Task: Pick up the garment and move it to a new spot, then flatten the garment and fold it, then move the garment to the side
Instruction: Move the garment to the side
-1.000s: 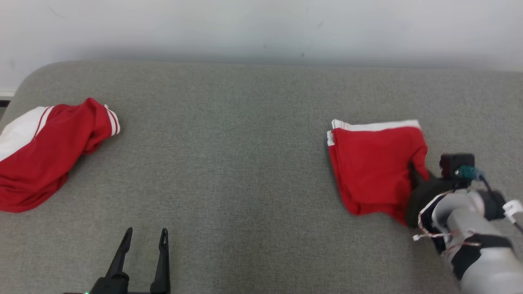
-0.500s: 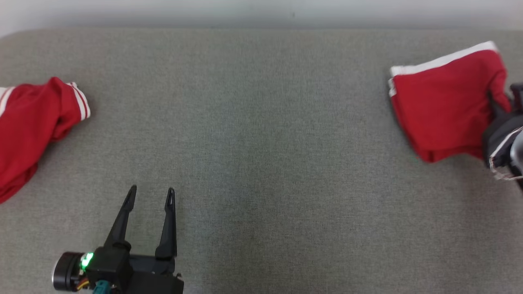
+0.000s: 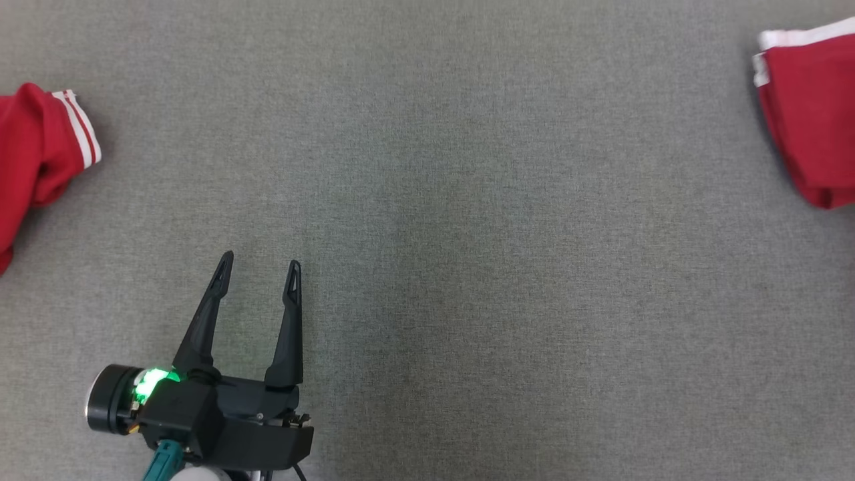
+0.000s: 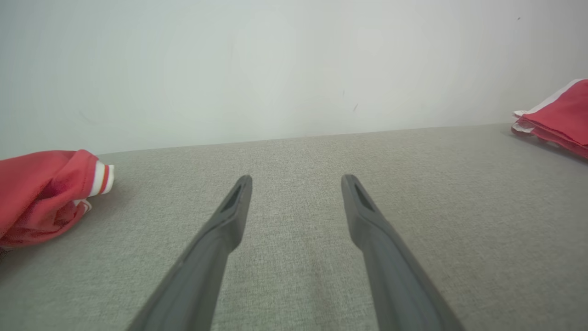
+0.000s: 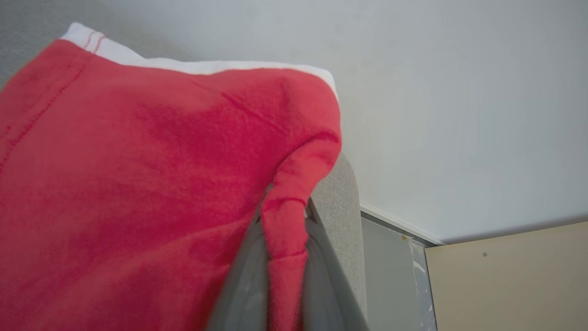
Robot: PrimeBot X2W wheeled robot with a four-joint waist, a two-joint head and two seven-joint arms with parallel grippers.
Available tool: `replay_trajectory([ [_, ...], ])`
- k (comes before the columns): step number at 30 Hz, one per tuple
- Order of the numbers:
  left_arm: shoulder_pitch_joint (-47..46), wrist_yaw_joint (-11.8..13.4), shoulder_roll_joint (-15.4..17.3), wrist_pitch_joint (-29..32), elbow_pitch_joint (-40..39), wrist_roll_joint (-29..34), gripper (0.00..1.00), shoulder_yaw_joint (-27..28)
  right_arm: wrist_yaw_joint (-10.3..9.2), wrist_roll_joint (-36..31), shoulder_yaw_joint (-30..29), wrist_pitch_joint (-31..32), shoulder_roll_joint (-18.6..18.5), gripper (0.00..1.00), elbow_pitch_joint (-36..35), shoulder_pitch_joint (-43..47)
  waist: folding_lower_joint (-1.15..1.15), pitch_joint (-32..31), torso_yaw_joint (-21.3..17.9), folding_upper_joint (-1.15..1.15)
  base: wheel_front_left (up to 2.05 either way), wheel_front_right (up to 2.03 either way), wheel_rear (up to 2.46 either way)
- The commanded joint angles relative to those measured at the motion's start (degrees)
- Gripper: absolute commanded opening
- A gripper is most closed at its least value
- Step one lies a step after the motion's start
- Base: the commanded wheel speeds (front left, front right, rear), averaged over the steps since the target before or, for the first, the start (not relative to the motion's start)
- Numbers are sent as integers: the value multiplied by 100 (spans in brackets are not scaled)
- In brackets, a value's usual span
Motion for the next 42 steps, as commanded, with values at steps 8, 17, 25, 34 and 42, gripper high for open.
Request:
replay_trajectory([
  [8, -132, -30, -2, -16, -146, 37, 100, -6, -16, 187, 117, 116, -409, 0, -98, -273, -1, 223, -3, -1, 0, 0, 0],
  [17, -99, -34, -2, -16, -132, 41, 100, 10, -16, 278, 136, 162, -545, 0, -88, -285, -1, 244, 20, -1, 0, 0, 0],
  [25, -80, -46, -2, -16, -62, 44, 100, 65, -16, 177, 75, 219, -541, 100, -42, -324, -1, 217, 5, -1, 0, 0, 0],
  [34, 132, 26, -2, -16, 84, -93, 100, 151, -16, 151, -152, -388, -247, 100, -183, -158, -1, -212, -85, -1, 0, 0, 0],
  [42, 515, 88, -2, -16, 237, -169, 100, 323, -16, 253, -490, -964, 352, 100, -559, 321, -1, -893, -261, -1, 0, 0, 0],
])
